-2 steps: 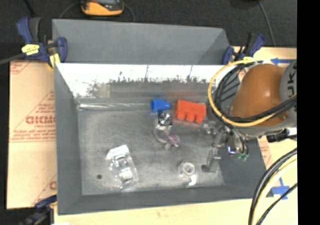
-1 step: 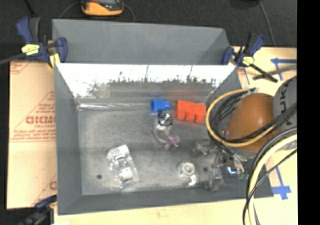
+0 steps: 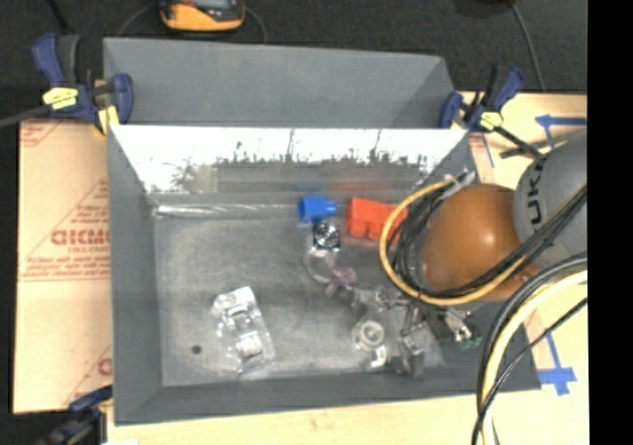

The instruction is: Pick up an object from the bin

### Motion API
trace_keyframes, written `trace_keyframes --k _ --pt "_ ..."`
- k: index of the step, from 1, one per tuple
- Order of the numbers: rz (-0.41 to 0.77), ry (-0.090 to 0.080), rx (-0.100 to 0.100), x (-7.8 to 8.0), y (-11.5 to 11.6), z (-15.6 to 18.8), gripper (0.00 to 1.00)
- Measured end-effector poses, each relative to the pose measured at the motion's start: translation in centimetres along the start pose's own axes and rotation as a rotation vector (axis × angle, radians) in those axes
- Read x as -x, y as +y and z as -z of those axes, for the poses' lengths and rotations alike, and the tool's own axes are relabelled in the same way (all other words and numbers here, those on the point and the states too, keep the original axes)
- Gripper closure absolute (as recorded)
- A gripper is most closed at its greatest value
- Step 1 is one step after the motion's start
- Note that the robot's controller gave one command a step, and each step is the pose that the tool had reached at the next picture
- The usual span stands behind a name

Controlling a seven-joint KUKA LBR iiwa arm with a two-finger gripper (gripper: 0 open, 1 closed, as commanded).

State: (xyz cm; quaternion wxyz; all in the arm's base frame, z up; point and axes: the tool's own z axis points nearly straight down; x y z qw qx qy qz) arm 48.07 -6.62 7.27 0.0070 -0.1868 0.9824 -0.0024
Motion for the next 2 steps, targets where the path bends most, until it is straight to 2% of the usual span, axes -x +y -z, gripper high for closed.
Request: trace_keyframes --k 1,2 --pt "0.001 0.007 0.004 -0.29 0.14 -0.18 1.00" --pt "0.002 -0.001 0.001 0.01 0.06 -0.05 0.00"
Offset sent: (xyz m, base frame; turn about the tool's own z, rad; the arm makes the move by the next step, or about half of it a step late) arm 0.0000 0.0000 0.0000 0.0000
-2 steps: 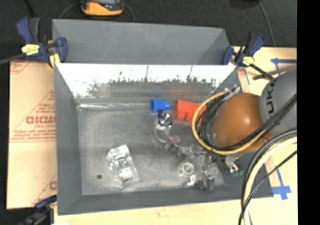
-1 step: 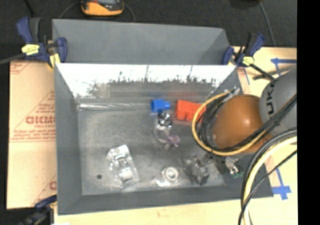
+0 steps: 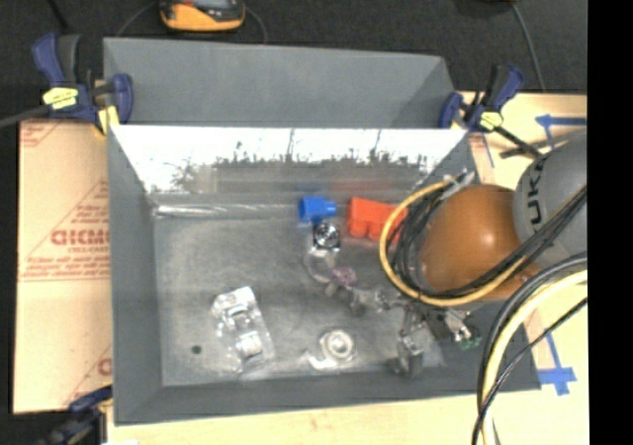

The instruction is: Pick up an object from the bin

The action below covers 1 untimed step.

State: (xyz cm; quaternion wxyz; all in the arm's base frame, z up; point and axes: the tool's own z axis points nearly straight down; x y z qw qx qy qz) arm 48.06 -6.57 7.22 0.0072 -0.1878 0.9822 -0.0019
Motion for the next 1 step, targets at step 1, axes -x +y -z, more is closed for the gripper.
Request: trace_keyframes --k 1 --pt "0.114 0.002 0.004 2.78 6.23 -0.06 0.00"
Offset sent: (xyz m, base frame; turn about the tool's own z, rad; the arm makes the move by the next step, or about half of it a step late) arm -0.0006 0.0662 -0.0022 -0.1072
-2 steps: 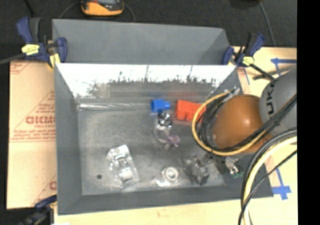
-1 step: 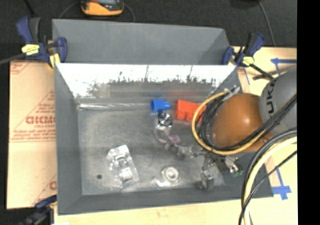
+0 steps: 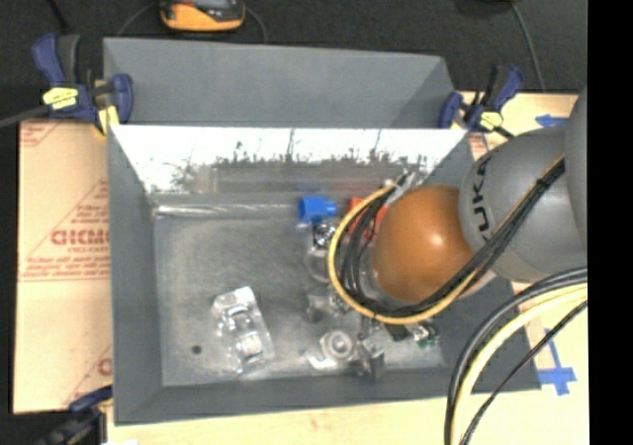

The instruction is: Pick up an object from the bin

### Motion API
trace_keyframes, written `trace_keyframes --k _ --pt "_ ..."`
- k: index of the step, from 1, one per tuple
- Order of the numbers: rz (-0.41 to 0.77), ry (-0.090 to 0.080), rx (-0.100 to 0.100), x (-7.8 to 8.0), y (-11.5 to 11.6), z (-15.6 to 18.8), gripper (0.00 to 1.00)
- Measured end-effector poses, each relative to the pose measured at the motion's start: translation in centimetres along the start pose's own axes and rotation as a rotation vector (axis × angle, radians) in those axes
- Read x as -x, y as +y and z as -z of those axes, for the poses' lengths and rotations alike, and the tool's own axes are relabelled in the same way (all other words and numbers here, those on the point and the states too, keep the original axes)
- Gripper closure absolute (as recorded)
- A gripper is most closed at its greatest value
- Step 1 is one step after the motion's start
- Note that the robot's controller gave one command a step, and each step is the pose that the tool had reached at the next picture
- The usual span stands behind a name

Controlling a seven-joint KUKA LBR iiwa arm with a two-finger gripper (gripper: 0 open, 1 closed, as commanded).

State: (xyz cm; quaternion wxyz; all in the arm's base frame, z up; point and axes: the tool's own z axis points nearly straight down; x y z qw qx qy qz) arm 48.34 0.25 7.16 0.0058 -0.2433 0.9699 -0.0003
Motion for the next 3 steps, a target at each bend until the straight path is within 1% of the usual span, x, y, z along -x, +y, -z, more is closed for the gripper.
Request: trace_keyframes --k 1,2,3 --pt "-0.002 0.000 -0.001 -0.1 -0.2 0.0 1.00" --pt "-0.029 0.000 -0.002 2.5 -0.2 8.9 1.00" --pt "-0.040 0.001 -0.003 3.1 -1.5 15.8 1.00"
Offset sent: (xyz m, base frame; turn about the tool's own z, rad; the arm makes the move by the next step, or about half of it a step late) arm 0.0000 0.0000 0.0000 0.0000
